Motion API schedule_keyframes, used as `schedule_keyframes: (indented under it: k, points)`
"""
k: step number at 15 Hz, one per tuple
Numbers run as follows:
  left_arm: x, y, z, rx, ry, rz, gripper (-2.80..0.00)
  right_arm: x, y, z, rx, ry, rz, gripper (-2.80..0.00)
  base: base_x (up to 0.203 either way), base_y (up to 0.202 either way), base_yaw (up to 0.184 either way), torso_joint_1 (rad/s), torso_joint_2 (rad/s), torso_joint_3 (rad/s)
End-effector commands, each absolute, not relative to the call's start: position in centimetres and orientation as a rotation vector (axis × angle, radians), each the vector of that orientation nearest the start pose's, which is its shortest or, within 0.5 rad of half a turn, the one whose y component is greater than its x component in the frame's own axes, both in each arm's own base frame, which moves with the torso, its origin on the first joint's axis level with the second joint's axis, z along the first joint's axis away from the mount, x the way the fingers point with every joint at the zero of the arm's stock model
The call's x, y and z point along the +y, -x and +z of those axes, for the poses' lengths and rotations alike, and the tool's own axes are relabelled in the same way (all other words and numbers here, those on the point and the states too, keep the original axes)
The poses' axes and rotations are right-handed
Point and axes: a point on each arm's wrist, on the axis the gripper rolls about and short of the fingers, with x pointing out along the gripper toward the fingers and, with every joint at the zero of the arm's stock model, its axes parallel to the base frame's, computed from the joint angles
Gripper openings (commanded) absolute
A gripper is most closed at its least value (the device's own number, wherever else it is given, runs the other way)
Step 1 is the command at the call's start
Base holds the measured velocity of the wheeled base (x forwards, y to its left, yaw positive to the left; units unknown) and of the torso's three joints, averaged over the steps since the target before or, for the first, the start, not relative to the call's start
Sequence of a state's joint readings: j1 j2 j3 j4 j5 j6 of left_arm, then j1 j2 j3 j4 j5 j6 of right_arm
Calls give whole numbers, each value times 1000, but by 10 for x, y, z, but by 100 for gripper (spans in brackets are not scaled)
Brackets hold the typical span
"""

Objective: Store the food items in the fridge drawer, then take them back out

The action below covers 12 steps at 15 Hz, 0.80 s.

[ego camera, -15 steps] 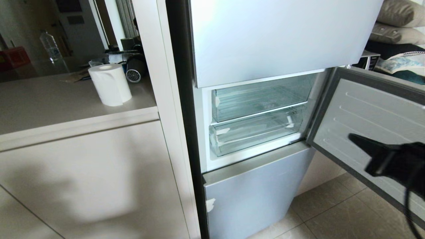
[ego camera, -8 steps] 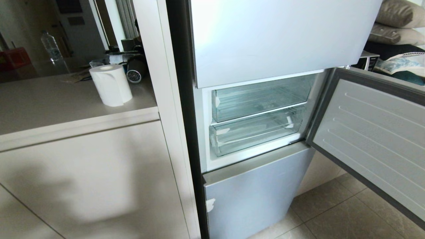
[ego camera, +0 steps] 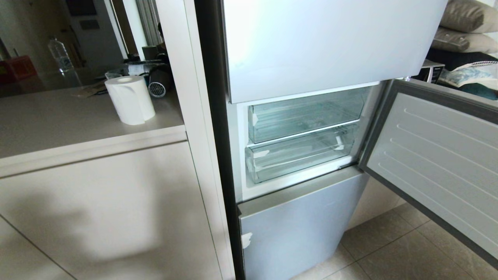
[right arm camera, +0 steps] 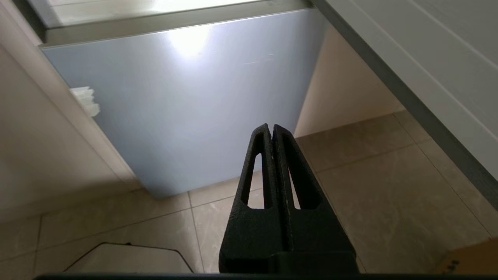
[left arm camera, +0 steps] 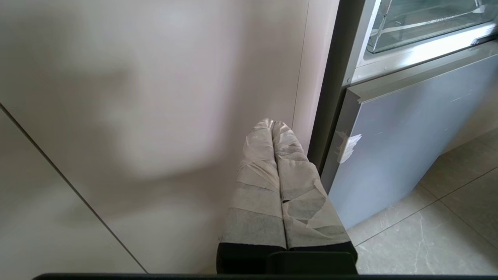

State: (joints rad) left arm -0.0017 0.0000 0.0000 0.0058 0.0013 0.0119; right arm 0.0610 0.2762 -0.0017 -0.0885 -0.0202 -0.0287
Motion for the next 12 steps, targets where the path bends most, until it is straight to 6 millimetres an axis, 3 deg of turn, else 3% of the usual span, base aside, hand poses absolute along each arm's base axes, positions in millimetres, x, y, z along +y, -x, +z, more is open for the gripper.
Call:
schedule_keyframes:
  k: [1, 4, 8, 12]
  points:
    - [0, 23, 75, 8, -12, 0, -280, 0, -7, 99, 175, 16, -28, -280, 0, 0, 0, 0, 0, 0]
    - [0, 23, 75, 8, -12, 0, -280, -4, -19, 130, 81, -92, -212, -280, 0, 0, 0, 0, 0, 0]
    - [0, 23, 75, 8, -12, 0, -280, -2, -17, 110, 165, -36, -99, -280, 0, 0, 0, 0, 0, 0]
    - [0, 23, 75, 8, -12, 0, -280, 1, 4, 86, 204, -3, 57, -280, 0, 0, 0, 0, 0, 0]
